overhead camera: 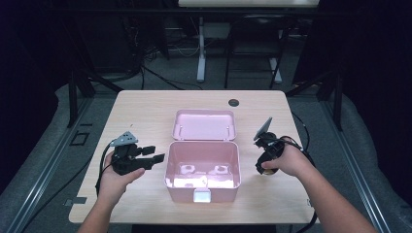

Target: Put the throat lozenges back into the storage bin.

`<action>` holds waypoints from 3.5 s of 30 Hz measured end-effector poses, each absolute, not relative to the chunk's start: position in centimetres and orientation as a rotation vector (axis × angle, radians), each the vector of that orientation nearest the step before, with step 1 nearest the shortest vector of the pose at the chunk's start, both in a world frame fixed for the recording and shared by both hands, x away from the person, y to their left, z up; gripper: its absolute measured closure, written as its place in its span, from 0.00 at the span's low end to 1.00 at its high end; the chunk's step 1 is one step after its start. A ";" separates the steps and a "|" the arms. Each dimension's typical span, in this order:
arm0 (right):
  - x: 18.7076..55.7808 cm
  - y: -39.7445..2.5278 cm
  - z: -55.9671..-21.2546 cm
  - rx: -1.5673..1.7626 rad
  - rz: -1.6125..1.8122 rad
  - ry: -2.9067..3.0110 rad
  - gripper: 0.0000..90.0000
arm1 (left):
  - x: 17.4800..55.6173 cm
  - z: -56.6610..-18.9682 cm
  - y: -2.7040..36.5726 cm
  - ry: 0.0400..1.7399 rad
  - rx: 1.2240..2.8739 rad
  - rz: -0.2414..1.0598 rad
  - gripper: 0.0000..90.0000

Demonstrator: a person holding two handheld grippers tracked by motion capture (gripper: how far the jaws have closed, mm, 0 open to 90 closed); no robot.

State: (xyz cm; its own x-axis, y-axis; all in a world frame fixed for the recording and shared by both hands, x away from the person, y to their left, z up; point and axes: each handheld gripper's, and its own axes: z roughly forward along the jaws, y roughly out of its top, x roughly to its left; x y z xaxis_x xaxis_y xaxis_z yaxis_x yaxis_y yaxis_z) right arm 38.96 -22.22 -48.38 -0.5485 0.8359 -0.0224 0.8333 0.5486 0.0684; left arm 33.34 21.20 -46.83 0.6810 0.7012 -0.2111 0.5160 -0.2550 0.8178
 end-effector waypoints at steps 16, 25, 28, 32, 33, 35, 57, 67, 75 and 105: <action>38.6 -21.1 -45.7 1.289 0.103 2.833 0.22 | 33.3 -46.8 21.2 0.950 1.922 0.237 0.50; 38.2 -20.5 -44.2 1.033 0.100 2.917 0.22 | 33.3 -46.8 21.2 0.950 1.922 0.236 0.50; 37.9 -20.1 -43.6 0.920 0.095 2.945 0.22 | 33.3 -46.8 21.2 0.952 1.919 0.235 0.50; 37.4 -19.7 -43.2 0.793 0.136 3.000 0.22 | 33.3 -46.8 21.2 0.952 1.921 0.234 0.50; 37.3 -19.6 -43.1 0.775 0.133 3.005 0.22 | 33.4 -46.8 21.3 0.949 1.923 0.236 0.50; 37.1 -19.3 -43.0 0.704 0.119 3.018 0.22 | 33.3 -46.8 21.2 0.951 1.922 0.233 0.50; 36.0 -17.3 -41.5 0.313 0.096 3.086 0.22 | 33.3 -46.8 21.2 0.949 1.921 0.229 0.50; 35.8 -15.3 -40.8 0.260 0.109 3.098 0.22 | 33.4 -46.9 21.0 0.944 1.927 0.227 0.50; 35.8 -13.4 -40.7 0.241 0.136 3.108 0.22 | 33.3 -46.9 21.0 0.944 1.930 0.224 0.50; 35.7 -8.7 -42.5 0.117 0.134 3.112 0.22 | 33.4 -46.9 21.2 0.948 1.926 0.225 0.50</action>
State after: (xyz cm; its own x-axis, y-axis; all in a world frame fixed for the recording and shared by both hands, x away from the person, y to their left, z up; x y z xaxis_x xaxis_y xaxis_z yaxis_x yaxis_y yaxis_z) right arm 35.75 -8.70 -42.49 -0.9969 0.0760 -0.0207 0.0739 0.9935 0.0870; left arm 33.40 21.15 -46.93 0.6833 0.6960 -0.2207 0.5223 -0.2546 0.8139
